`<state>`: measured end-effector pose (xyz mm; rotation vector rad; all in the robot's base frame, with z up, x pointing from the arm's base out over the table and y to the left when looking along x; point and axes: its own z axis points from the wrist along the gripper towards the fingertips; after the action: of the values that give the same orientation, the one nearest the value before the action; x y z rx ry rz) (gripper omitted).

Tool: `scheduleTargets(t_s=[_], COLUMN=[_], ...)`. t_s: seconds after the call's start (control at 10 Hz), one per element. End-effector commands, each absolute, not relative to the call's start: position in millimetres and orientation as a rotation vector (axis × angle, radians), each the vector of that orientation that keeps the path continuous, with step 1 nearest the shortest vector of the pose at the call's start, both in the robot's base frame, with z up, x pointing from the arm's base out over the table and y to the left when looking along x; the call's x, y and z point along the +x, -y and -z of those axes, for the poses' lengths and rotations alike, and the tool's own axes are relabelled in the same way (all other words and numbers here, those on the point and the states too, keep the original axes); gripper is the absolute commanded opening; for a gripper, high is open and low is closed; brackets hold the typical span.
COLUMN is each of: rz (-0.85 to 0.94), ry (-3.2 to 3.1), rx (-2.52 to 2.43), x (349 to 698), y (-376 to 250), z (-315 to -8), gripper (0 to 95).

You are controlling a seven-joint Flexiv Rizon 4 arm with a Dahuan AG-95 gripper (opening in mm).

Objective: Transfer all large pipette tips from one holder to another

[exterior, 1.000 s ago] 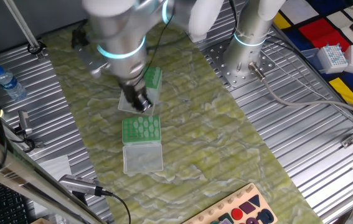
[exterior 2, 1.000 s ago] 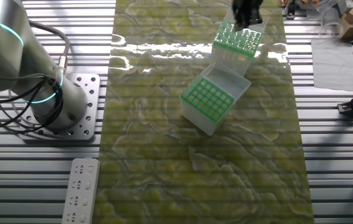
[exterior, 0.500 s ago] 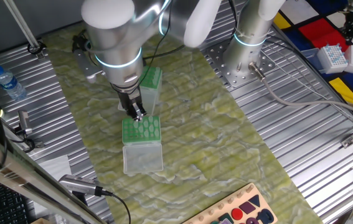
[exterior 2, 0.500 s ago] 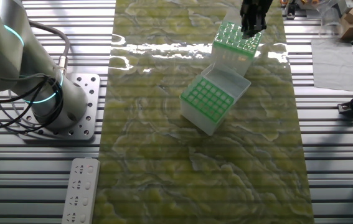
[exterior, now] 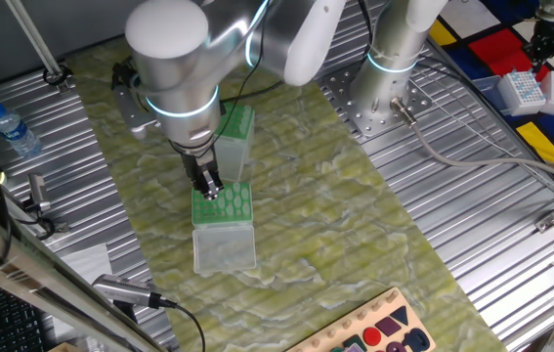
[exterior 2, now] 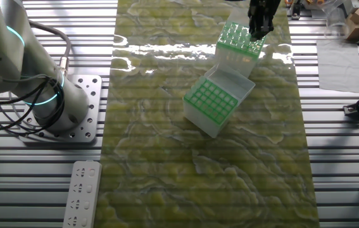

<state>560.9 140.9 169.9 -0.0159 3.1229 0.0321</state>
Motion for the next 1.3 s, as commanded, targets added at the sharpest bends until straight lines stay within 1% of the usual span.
scheduleTargets(t_s=[0.1,0.8,1.3], rz=[-0.035,-0.036,-0.036], ry=[-3.122,-3.115,-3.127], rx=[-0.021,0.036,0.038], x=[561.7,563.3,563.3], y=[-140.5,-146.9,-146.8], z=[-164.5,-151.6,-151.4], gripper=[19.0,19.0,19.0])
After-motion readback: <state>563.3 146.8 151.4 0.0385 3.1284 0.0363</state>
